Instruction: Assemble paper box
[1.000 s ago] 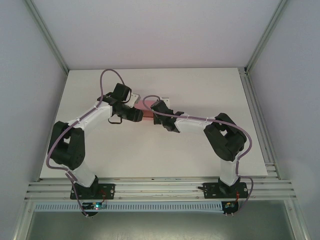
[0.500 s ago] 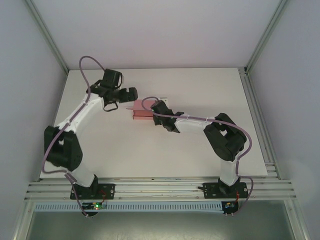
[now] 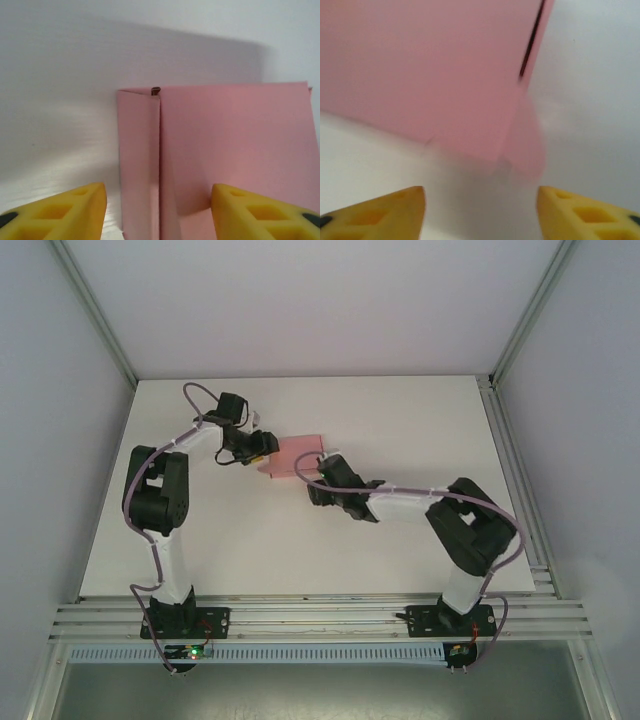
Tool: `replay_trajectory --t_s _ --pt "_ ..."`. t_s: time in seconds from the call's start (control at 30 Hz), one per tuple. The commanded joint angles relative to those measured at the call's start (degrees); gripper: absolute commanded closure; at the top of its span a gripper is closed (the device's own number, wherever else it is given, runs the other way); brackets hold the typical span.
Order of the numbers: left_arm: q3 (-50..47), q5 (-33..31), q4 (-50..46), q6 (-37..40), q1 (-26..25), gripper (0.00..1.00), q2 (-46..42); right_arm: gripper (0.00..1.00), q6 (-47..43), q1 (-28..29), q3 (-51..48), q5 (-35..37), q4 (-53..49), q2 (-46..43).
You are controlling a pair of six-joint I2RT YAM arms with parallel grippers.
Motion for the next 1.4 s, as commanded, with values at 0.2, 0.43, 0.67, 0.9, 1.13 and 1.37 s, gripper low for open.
replay_trajectory --t_s 0.2,0.43,0.67,0.9,1.13,1.37 --pt "-3.36 2.26 2.13 1.51 0.32 0.57 2.07 0.02 -4.95 -3.60 -5.16 -17.97 6.44 -9.37" --pt "-4.06 5.46 4.87 0.88 0.41 0.75 2.70 0.02 3.00 -11.81 -3.11 -17.26 13.01 -8.03" --pt "-10.26 16.45 18.16 -2.05 0.41 0.88 0.62 0.02 13.44 -19.65 -0.62 -25.92 18.87 -2.36" --pt "-14.18 19.41 25.44 -4.91 0.57 0.88 -1.33 0.04 14.70 -20.87 3.24 -34.05 12.87 2.86" --pt "-16.50 22.39 31.52 -7.31 0.71 0.89 -0.62 0.13 18.14 -20.85 6.65 -41.50 5.24 8.00" --pt "-16.48 20.90 29.11 -5.30 0.82 0.89 -1.24 0.16 21.38 -20.88 6.93 -45.05 9.39 10.43"
